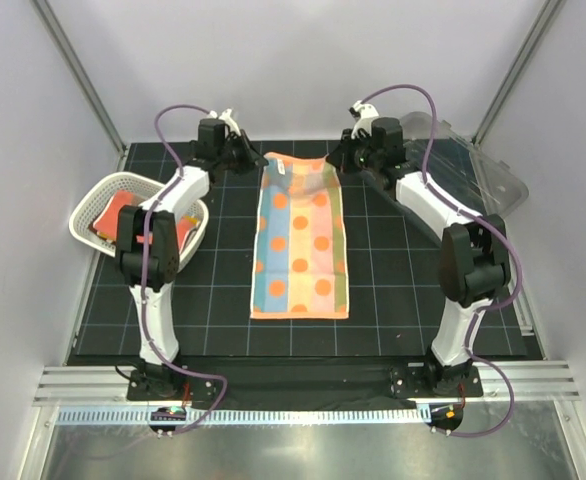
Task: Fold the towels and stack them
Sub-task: Flatten out the crumpled towel, then fold the towel
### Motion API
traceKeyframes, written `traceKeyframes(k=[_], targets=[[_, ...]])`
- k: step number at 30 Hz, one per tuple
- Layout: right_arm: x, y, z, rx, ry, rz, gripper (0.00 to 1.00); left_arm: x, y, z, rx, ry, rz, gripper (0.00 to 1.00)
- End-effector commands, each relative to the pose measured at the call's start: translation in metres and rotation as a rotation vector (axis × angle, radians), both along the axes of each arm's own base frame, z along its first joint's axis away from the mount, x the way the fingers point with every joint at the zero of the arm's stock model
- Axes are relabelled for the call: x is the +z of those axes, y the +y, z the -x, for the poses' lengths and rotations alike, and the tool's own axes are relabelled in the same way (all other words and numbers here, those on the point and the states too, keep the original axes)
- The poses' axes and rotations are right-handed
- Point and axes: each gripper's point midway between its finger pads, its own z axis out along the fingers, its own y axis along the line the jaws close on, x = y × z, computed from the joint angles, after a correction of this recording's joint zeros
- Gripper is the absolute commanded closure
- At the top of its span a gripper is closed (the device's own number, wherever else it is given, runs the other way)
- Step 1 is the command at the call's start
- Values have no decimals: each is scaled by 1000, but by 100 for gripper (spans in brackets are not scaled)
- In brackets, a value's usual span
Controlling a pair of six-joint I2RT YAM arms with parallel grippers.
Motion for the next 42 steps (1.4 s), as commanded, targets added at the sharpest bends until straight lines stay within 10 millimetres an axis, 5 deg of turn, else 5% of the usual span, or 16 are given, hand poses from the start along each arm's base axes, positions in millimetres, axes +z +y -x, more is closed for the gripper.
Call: traceKeyframes(k=[1,2,9,12,15,20,26,33,42], targets=[[17,11,9,119,-118,18,99,33,-11,2,-87,-129,18,100],[13,11,12,126,-112,20,99,18,-6,6,-70,-107,-10,100],[-20,4,45,153,-12,38,99,-10,8,47,-82,-47,-71,100],[-29,-1,66,151,45,38,99,-14,16,69,-75,-26,-99,100],[-18,-7,86,133,40,18,99,-9,14,89,-92,-7,-67,100],[-24,-12,123,113,93,-28,99,-27,12,130,-119,69,-44,100],[-57,-2,167,111,204,-7,99,-43,9,180,-142,122,-49,100],[-76,2,213,123,258,-12,99,-52,7,216,-156,149,-84,100],[-82,-19,236,52,256,93,99,-71,18,243,-106,214,-137,100]])
